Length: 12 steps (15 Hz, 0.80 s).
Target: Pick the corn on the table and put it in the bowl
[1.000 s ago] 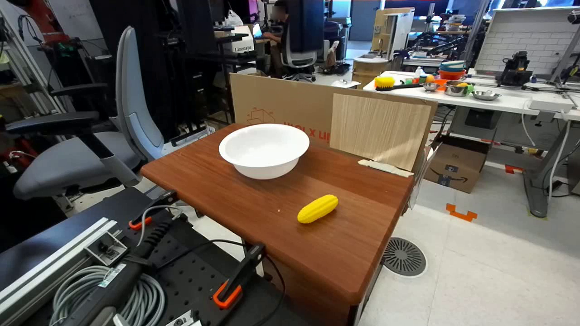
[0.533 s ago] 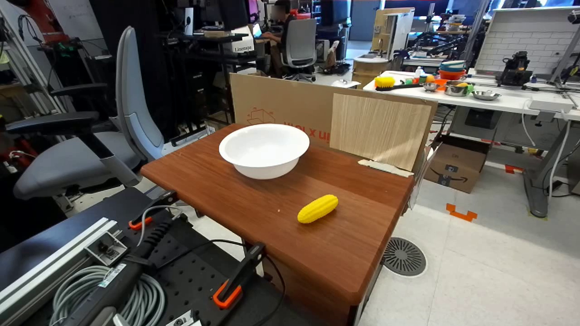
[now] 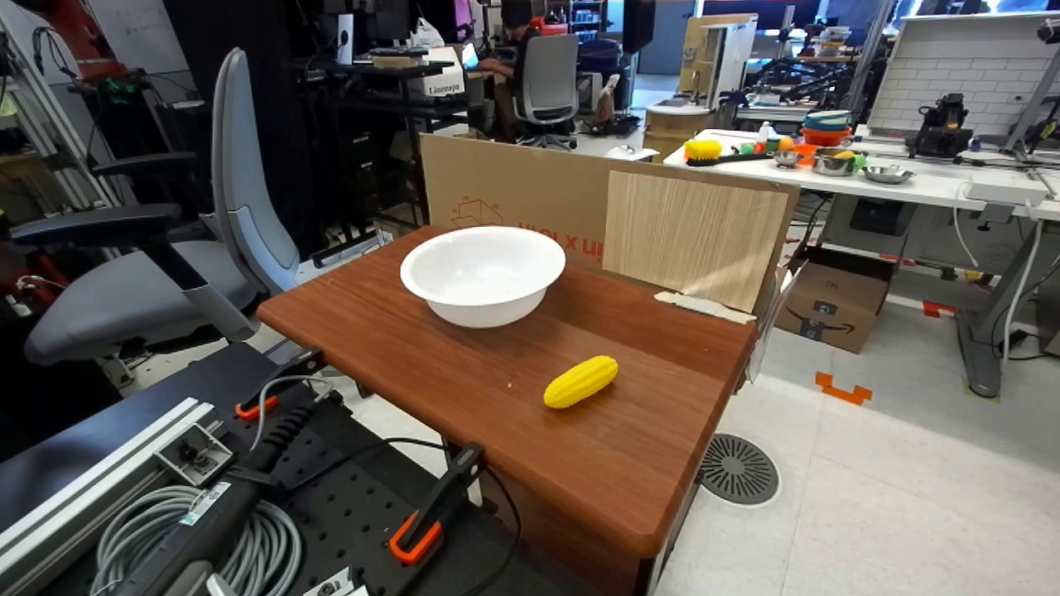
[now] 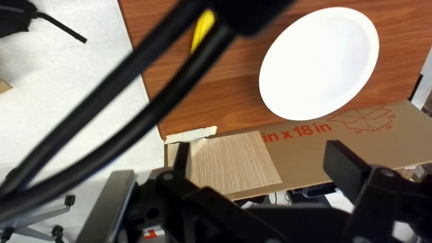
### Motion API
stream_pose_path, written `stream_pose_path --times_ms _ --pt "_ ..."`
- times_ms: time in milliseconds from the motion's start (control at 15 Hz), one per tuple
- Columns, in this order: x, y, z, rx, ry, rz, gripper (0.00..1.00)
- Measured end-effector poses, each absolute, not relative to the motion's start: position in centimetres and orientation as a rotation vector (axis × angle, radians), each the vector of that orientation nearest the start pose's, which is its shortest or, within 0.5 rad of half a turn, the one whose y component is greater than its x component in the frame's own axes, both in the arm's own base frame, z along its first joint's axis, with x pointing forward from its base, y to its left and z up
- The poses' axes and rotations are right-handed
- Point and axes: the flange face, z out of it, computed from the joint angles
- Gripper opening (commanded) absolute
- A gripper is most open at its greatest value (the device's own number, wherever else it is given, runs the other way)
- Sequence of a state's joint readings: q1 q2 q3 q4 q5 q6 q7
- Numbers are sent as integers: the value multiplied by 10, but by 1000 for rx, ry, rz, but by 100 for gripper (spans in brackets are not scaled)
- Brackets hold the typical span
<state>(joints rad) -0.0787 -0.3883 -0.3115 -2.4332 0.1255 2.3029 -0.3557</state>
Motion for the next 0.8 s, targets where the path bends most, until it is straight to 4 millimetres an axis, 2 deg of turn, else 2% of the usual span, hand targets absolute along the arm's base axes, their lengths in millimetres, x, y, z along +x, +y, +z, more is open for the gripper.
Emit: stream_pose_path --times_ms 400,800 --pt "462 -192 409 -2959 274 -280 100" --pt "482 -211 361 -2984 341 -140 100"
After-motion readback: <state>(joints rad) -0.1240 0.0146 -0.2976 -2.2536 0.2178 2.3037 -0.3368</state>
